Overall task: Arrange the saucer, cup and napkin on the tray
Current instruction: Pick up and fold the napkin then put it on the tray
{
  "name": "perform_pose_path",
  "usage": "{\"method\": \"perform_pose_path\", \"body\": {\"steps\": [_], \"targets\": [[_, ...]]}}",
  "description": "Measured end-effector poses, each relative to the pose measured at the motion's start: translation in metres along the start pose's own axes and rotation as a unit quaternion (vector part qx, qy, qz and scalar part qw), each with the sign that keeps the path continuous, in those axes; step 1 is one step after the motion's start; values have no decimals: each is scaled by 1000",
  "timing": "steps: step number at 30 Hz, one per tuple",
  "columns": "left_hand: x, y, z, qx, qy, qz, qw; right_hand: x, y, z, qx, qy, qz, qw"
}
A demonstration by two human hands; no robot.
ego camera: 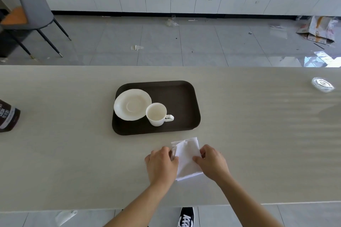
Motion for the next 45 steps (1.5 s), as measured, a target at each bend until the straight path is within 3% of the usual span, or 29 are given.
{"method": "perform_pose_path", "body": {"steps": [4,9,12,15,17,19,33,42,45], "targets": [[-1,3,-9,-43,0,107,993,-8,-9,-5,6,11,-50,999],[5,5,-20,-168,-40,265,949,-28,-24,-16,-5,17,-139,990],[9,6,-20,-240,-61,337,908,-39,-28,-22,-13,23,-184,983],[16,13,-14,-317,-146,417,840,-49,-28,-29,-1,33,-241,970],[19,21,-14,-340,-200,453,799,-55,-28,-35,7,38,-268,963],[18,27,-18,-343,-210,475,783,-60,-28,-41,16,39,-285,958],[30,72,-63,-328,-51,455,826,-64,-34,-110,37,46,-260,964],[38,91,-87,-250,-10,271,930,-52,-45,-147,53,43,-222,973],[39,97,-86,-234,-16,237,943,-45,-47,-151,58,45,-208,975]]}}
Point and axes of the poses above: each hand's wrist, its own z-axis away from the middle knuckle, its own x-axis out of the palm, y = z × x, the point moved 6 cm from there along -z, towards the middle knuckle, and after that the axes turned 12 degrees about y, right-handed, at the moved point
